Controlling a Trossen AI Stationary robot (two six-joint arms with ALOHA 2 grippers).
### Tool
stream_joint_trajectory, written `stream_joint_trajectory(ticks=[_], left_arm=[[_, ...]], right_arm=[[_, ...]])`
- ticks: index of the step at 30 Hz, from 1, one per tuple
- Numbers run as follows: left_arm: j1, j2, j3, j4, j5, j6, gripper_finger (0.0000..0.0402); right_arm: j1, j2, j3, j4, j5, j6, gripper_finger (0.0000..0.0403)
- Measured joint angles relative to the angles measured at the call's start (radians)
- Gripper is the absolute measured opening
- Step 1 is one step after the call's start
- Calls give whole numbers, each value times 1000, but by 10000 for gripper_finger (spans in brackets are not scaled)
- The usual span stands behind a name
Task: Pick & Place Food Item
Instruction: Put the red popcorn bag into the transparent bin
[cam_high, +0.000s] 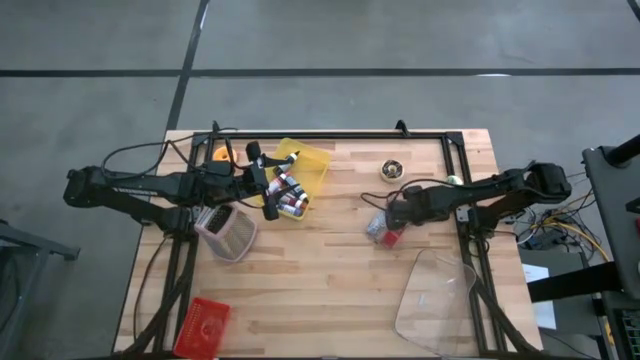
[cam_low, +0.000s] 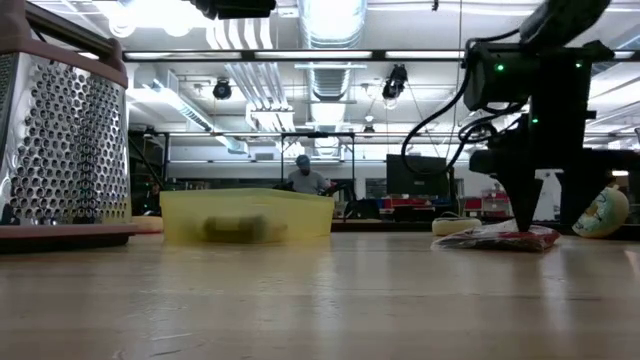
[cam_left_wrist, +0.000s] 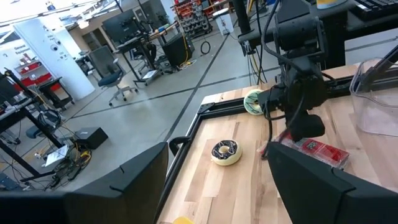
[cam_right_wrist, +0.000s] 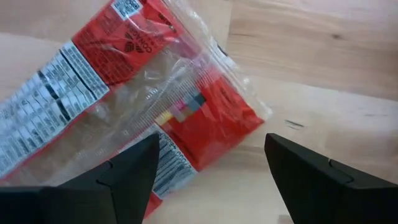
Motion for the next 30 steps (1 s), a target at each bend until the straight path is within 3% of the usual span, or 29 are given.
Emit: stream_joint_trajectory(ticks=[12,30], left_arm=[[0,0,0,-3,0,0,280],[0,0,0,-4,0,0,280]], right_arm=[[-51,-126,-215,361,32,-26,278],[-51,-53,-194,451,48,-9,253]])
